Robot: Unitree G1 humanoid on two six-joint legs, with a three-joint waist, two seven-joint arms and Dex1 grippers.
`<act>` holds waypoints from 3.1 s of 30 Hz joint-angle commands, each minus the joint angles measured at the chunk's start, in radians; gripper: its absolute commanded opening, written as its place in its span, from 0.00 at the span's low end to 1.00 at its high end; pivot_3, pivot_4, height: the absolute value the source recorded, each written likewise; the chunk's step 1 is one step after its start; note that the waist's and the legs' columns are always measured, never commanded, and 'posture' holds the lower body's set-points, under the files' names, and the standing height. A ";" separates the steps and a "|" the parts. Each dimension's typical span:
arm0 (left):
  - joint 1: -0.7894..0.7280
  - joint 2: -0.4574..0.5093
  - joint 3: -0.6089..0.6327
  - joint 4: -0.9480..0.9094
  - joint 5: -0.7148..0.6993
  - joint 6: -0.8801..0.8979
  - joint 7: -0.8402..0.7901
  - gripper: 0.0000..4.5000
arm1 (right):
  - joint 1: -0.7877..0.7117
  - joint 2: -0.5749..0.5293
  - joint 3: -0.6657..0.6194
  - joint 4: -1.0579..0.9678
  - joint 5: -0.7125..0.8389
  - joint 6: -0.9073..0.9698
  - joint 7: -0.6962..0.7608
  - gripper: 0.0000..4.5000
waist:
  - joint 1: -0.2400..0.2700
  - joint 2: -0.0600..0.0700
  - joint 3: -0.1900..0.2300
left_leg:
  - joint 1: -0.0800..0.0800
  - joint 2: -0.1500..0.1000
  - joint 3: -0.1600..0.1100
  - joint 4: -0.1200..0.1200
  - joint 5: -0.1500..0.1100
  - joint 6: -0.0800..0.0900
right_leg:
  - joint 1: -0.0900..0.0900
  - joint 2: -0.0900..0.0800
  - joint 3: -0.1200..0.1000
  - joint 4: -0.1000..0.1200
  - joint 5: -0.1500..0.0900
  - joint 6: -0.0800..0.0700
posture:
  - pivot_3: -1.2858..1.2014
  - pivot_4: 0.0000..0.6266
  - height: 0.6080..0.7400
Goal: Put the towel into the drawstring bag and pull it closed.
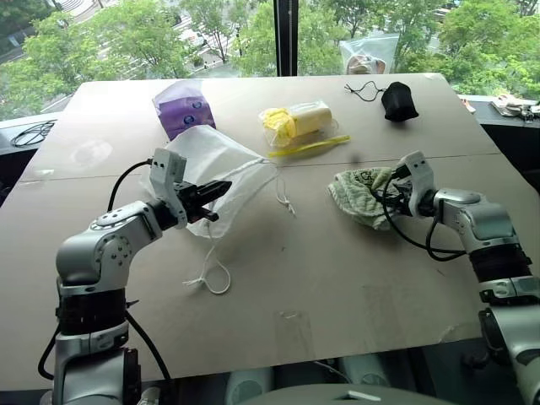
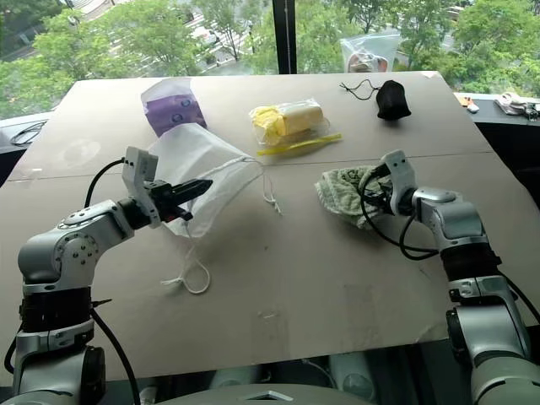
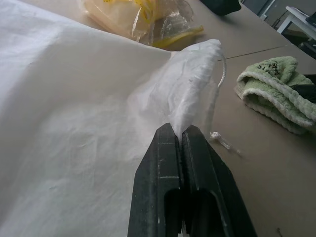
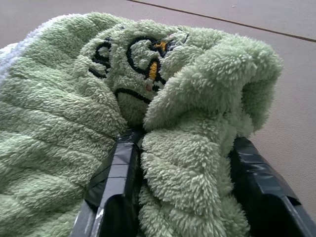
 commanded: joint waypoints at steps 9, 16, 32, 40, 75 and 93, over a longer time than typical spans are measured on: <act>-0.073 -0.067 -0.020 0.045 -0.029 0.026 0.062 0.00 | 0.210 0.202 -0.176 -0.497 0.461 0.133 0.136 0.00 | -0.003 0.005 0.004 | -0.002 0.000 -0.002 0.000 0.000 0.000 | -0.001 0.000 -0.001 0.000 0.000 0.000 | 0.52 0.24 1.00; -0.090 -0.113 -0.076 -0.026 -0.087 0.080 0.036 0.00 | 0.121 0.450 0.012 -0.369 0.241 -0.051 -0.078 0.00 | -0.001 0.005 0.004 | -0.002 -0.001 -0.003 0.000 0.000 0.000 | -0.001 0.000 -0.002 0.001 0.000 0.000 | 0.52 0.24 1.00; -0.077 -0.113 -0.022 -0.189 -0.244 0.176 0.080 0.00 | -0.108 0.452 0.316 0.106 -0.264 -0.410 -0.075 0.00 | -0.006 0.005 0.004 | -0.002 -0.003 -0.002 0.000 0.000 -0.001 | -0.002 -0.003 -0.001 0.001 0.000 0.000 | 0.52 0.24 1.00; 0.078 -0.046 0.014 -0.263 -0.268 0.199 0.096 0.00 | -0.132 0.633 -0.049 0.071 0.122 -0.123 -0.092 0.00 | -0.003 0.005 0.004 | -0.004 -0.001 -0.005 0.000 0.000 -0.001 | -0.001 -0.004 -0.001 0.001 0.000 -0.001 | 0.52 0.24 1.00; -0.049 -0.061 0.010 -0.136 -0.331 0.202 0.164 0.00 | 0.056 0.477 0.075 -0.310 0.208 0.192 -0.173 0.56 | -0.006 0.006 0.005 | -0.004 -0.004 -0.005 -0.004 0.000 -0.001 | -0.003 -0.003 -0.003 -0.001 0.000 0.000 | 0.52 0.24 1.00; 0.084 -0.064 -0.022 -0.313 -0.562 0.317 0.138 0.00 | -0.147 0.776 -0.178 0.097 0.402 -0.005 -0.147 0.01 | -0.001 0.005 0.006 | -0.004 -0.005 -0.004 -0.005 0.000 -0.001 | -0.002 -0.006 -0.003 -0.003 0.000 0.000 | 0.52 0.24 1.00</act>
